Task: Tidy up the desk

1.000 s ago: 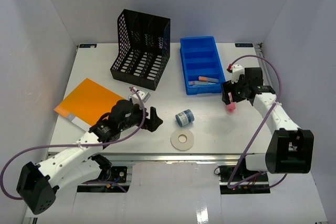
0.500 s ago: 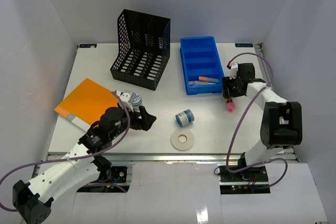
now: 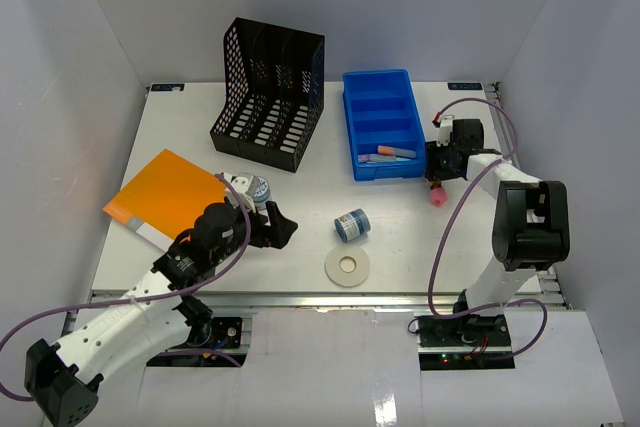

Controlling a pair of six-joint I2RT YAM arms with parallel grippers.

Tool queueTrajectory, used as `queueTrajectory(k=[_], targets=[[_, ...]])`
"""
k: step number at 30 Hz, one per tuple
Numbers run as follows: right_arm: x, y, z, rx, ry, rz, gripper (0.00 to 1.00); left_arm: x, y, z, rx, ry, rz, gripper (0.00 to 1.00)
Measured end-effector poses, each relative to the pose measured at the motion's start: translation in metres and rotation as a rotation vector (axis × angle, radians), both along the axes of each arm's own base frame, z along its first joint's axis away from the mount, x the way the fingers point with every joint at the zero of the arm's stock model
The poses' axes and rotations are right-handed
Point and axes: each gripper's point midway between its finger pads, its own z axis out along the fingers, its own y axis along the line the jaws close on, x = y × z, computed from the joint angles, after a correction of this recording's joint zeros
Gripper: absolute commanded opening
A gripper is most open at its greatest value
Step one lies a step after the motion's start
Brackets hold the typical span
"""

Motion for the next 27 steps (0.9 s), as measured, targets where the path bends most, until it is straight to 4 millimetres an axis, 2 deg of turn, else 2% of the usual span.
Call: queueTrajectory(k=[2,4,9,11,12,15,17,22,24,27], targets=[[0.002,-0.001,0.0,0.008,-0.006,-0.004,0.38,0.0,0.0,0.0,-0.001,0.002,0.001,0.98],[0.002,-0.001,0.0,0.02,-0.007,-0.005,0.47,0.0,0.0,-0.001,-0.003,0.008,0.002,0.98],[0.003,0.0,-0.001,0.041,-0.005,-0.004,0.62,0.001,-0.002,-0.01,0.012,0.039,0.005,0.98],[0.002,0.0,-0.005,0.044,0.003,-0.004,0.66,0.001,-0.003,-0.013,0.017,0.05,0.005,0.98],[0.001,-0.001,-0.009,0.043,0.015,-0.003,0.73,0.001,-0.003,-0.014,0.017,0.052,0.005,0.98],[-0.006,-0.002,-0.024,0.035,0.062,-0.006,0.75,0.001,-0.003,-0.013,0.014,0.055,0.004,0.98],[-0.007,-0.003,-0.027,0.032,0.072,-0.006,0.72,0.001,-0.004,-0.013,0.012,0.056,0.004,0.98],[-0.007,-0.004,-0.027,0.027,0.071,-0.01,0.56,0.0,-0.004,-0.014,0.008,0.061,0.004,0.98],[-0.007,-0.006,-0.027,0.026,0.071,-0.013,0.34,0.0,-0.005,-0.015,0.008,0.065,0.003,0.98],[-0.008,-0.013,-0.027,0.041,0.07,-0.033,0.14,0.0,-0.006,-0.017,0.011,0.074,-0.003,0.98]])
